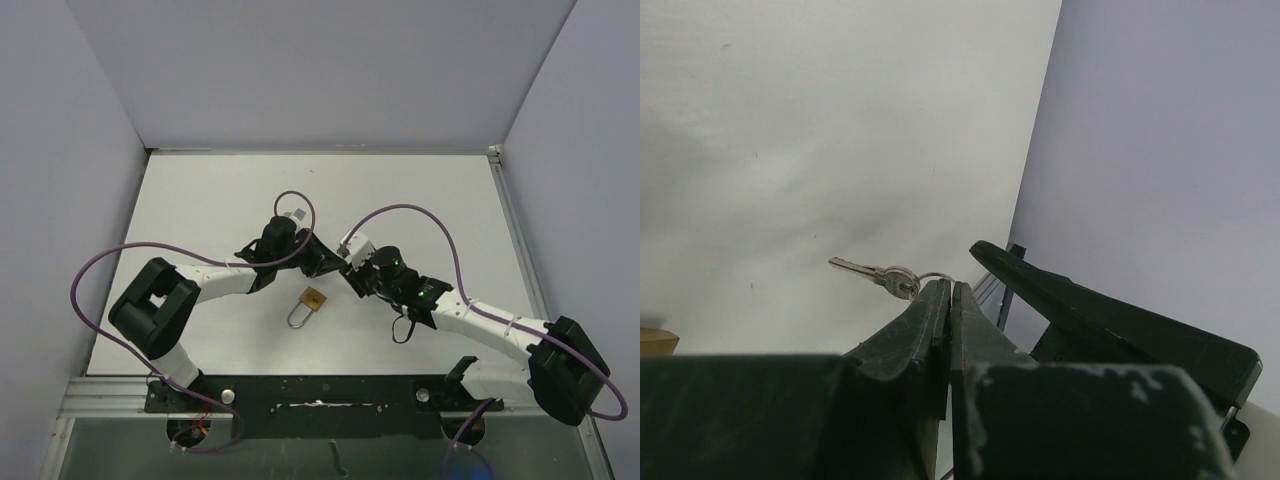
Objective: Unlock with the key
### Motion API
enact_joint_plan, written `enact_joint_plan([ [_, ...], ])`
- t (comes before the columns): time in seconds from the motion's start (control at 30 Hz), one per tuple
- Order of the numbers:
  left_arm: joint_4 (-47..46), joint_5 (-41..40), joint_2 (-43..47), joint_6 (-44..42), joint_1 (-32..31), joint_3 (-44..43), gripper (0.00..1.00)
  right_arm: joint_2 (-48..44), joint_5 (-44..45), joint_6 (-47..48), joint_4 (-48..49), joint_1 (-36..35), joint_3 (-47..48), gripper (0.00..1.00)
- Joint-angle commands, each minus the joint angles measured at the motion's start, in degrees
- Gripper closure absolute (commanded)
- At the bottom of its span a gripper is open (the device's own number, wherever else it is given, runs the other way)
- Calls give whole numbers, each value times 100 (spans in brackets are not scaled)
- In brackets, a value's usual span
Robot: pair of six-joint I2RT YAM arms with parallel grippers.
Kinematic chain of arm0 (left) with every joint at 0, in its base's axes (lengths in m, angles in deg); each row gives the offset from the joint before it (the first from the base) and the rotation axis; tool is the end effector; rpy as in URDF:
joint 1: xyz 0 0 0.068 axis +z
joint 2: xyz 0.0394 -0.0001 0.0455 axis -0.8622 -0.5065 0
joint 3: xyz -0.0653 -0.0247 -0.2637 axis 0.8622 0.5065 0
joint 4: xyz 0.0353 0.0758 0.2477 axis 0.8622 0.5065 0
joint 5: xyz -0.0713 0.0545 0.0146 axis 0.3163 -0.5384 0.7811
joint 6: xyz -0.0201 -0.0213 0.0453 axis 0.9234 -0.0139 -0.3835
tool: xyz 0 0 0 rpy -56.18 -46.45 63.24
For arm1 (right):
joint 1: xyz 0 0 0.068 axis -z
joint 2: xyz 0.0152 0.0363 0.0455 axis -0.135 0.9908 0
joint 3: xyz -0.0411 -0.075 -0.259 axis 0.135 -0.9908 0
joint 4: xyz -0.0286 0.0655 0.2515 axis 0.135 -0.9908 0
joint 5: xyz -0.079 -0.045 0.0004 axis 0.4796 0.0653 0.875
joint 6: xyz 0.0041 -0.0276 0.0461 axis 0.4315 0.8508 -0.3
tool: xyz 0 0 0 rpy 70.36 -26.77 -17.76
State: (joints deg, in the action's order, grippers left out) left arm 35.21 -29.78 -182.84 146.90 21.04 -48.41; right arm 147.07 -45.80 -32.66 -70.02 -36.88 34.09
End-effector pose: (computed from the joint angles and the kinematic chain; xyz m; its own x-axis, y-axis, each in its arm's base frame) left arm 0.2648 -0.2281 0.1861 -0.9017 -0.4311 -0.0329 -0.1624 0.4084 -0.8982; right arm 0.1832 0.1757 0.2204 -0.3115 -0.4464 -0.8389 -0.6712 0.7283 -0.1383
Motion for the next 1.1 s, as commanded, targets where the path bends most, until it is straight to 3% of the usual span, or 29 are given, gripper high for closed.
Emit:
enact_joint_plan([
  [0.0, -251, 257, 202, 89, -31, -253, 100, 62, 172, 68, 420, -47, 290, 57],
  [0.37, -487, 642, -29, 186, -164, -353, 100, 59, 395, 42, 684, -45, 162, 69],
  [0.7, -648, 890, -113, 91, -126, -337, 100, -240, 755, -40, 797, -28, -9, 89],
  [0.93, -392, 992, -49, -197, 188, -230, 67, -367, 719, -146, 581, 69, 6, 92],
  [1.07, -6, 887, 154, -565, 454, -212, 59, -379, 597, -260, 464, 176, 23, 92],
])
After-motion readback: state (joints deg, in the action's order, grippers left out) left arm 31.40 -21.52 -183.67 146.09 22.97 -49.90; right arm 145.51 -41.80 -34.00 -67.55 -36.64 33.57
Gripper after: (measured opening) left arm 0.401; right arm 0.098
